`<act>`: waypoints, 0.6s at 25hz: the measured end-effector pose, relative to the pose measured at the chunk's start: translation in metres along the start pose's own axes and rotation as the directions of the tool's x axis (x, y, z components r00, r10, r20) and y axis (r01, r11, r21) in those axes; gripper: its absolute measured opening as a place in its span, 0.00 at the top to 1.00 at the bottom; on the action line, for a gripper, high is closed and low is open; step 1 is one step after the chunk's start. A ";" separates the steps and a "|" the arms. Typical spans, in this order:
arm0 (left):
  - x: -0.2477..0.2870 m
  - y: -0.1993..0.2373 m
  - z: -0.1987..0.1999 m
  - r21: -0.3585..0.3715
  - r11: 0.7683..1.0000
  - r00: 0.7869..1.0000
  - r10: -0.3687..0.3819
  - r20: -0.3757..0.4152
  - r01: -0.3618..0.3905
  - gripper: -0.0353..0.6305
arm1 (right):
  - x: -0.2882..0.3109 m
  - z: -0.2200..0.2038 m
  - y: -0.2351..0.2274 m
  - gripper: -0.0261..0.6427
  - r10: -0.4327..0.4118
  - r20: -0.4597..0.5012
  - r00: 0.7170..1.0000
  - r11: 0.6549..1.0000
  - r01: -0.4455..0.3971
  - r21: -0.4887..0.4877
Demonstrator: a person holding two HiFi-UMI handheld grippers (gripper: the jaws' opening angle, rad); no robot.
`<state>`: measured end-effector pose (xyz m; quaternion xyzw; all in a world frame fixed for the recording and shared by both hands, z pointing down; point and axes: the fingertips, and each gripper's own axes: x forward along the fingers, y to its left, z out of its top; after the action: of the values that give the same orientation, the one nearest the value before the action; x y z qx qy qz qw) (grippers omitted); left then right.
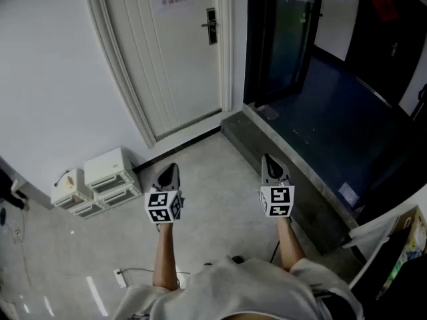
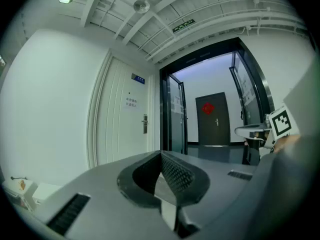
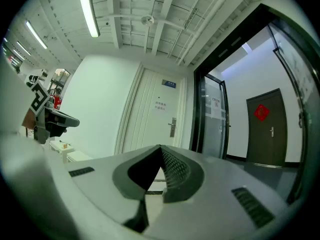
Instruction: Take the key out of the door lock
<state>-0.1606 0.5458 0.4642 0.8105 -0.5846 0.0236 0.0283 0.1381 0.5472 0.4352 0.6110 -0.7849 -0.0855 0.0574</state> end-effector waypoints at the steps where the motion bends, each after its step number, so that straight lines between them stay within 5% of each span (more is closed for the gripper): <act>1: 0.000 -0.002 0.001 0.000 1.000 1.000 0.000 0.000 0.000 0.92 | -0.001 0.000 -0.001 0.93 0.000 -0.001 1.000 1.000 0.000 0.002; 15: 0.005 -0.026 0.001 0.010 1.000 1.000 0.012 -0.010 -0.011 0.92 | -0.001 -0.003 -0.015 0.93 0.037 0.011 0.999 0.999 -0.038 0.017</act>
<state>-0.1342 0.5488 0.4628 0.8071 -0.5890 0.0308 0.0271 0.1534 0.5446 0.4354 0.5962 -0.7972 -0.0808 0.0493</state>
